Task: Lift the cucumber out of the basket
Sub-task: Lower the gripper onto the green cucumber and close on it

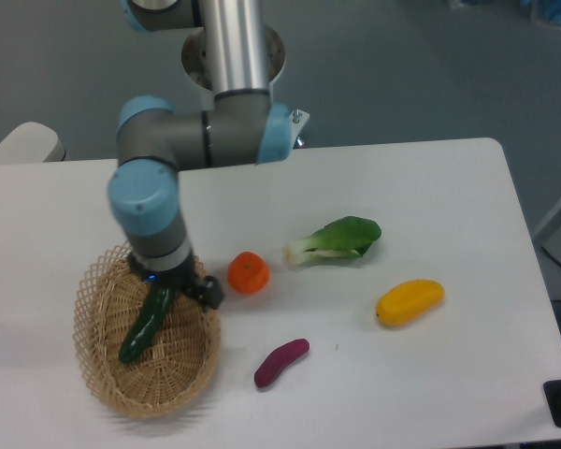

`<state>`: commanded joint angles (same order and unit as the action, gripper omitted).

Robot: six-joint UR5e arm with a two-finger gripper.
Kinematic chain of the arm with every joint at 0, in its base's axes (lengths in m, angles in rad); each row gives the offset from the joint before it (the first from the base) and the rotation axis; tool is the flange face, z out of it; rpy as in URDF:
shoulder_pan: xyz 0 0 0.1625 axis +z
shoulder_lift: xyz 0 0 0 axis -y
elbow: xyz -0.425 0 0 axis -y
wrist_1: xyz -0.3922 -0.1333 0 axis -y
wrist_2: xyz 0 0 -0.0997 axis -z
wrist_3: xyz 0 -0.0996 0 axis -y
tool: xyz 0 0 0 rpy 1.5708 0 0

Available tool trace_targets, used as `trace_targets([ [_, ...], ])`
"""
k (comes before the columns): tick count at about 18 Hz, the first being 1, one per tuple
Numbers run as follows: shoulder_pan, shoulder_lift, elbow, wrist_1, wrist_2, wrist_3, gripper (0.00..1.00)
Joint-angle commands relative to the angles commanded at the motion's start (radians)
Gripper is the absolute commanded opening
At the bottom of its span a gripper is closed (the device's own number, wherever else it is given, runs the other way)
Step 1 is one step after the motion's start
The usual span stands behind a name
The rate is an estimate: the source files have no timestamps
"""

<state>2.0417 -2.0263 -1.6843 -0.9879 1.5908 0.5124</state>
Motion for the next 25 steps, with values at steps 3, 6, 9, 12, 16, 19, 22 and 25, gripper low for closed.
trace_targets([
  [3,-0.027,-0.012,-0.003,0.018,0.0,-0.002,1.0],
  [6,-0.034,-0.032,0.009,0.022,0.009,0.0,1.0],
  [9,-0.034,-0.045,0.012,0.028,0.014,0.006,1.0],
  [12,-0.035,-0.063,0.008,0.043,0.035,0.008,1.0],
  [16,-0.045,-0.071,0.012,0.045,0.051,0.009,0.99],
  [19,-0.045,-0.071,0.012,0.045,0.051,0.012,0.66],
  [22,-0.044,-0.068,0.012,0.045,0.051,0.026,0.45],
  [25,-0.043,-0.061,0.017,0.043,0.049,0.031,0.32],
])
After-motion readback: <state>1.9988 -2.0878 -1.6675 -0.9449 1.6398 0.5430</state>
